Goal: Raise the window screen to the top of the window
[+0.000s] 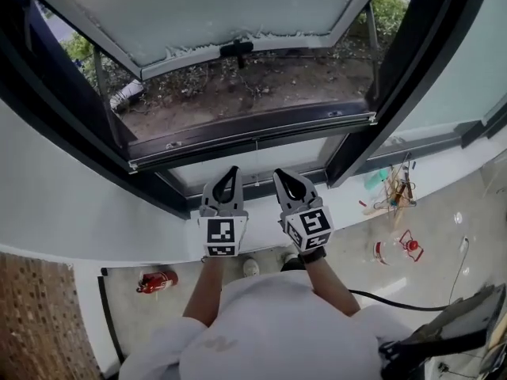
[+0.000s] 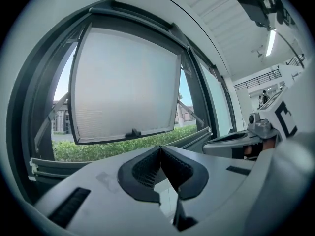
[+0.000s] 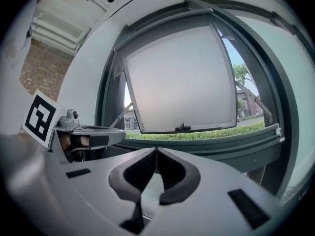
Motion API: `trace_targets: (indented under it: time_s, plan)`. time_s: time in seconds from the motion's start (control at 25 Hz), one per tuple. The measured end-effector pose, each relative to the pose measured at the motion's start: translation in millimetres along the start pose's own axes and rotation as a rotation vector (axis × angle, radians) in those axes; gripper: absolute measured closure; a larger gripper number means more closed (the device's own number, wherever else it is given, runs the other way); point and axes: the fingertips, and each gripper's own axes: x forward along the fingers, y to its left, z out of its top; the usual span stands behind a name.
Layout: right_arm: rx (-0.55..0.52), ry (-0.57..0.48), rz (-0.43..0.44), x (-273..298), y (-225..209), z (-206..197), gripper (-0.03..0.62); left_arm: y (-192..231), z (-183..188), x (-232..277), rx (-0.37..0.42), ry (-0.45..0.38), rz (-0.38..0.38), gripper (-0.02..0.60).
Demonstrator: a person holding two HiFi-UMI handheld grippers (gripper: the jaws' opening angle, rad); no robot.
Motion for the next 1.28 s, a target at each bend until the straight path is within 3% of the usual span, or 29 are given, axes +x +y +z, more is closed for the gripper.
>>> trace_targets:
  time_s: [0.28, 0.52, 0.6, 0.76, 0.88, 1.28]
  plan:
    - [0.035, 0.117, 0.040, 29, -32, -25, 0.591, 4, -27, 44, 0.207, 0.144, -0.024, 0.578]
    - [0.073, 0.199, 0.069, 53, -39, -63, 0.589, 13, -50, 76, 0.552, 0.250, -0.044, 0.569]
    - [0.085, 0.210, 0.092, 61, -35, -74, 0.588, 16, -55, 81, 0.635, 0.274, -0.047, 0.536]
    - [0.115, 0.236, 0.123, 80, -31, -94, 0.518, 22, -75, 89, 0.713, 0.366, -0.074, 0.476]
    - [0.138, 0.254, 0.137, 93, -29, -110, 0.494, 25, -84, 89, 0.772, 0.409, -0.079, 0.468]
    - [0.101, 0.314, 0.180, 143, -15, -171, 0.494, 28, -86, 90, 1.006, 0.401, -0.014, 0.470]
